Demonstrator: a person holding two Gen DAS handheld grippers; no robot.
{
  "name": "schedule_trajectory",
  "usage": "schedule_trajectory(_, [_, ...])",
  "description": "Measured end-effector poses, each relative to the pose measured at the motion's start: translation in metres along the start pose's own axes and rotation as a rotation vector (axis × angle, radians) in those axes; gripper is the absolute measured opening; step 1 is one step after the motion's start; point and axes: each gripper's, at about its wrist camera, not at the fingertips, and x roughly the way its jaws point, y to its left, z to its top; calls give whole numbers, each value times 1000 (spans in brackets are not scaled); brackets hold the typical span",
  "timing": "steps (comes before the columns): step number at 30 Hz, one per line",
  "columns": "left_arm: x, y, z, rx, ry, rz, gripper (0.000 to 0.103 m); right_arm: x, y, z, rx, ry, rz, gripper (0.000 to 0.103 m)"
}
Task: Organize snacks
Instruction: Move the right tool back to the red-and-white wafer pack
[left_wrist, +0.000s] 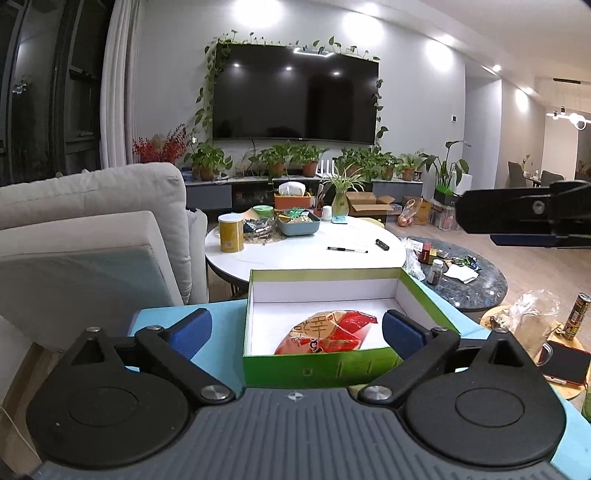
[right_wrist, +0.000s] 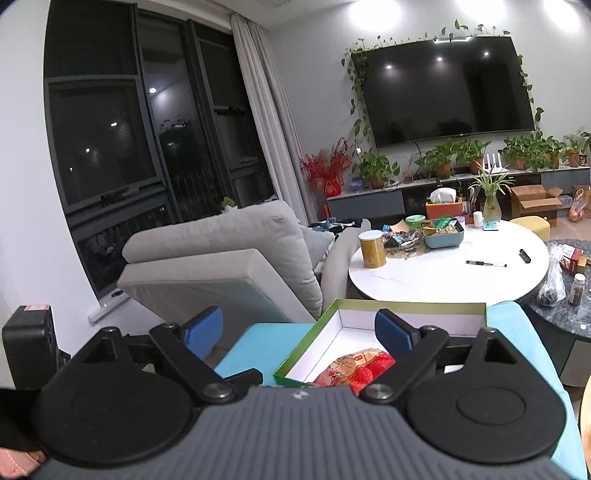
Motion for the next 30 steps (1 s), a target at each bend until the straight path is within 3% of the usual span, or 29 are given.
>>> schedule_trajectory(11, [-35, 0, -23, -17, 1, 21, 102, -27, 11, -26, 5, 8, 8, 51])
schedule_trajectory(21, [-28, 16, -71, -81, 97, 61, 102, -11, 17, -65, 45, 95, -3, 51])
schedule_trajectory(30, [-11, 27, -97, -146, 178, 3, 101, 11, 22, -95, 70, 205, -31, 51])
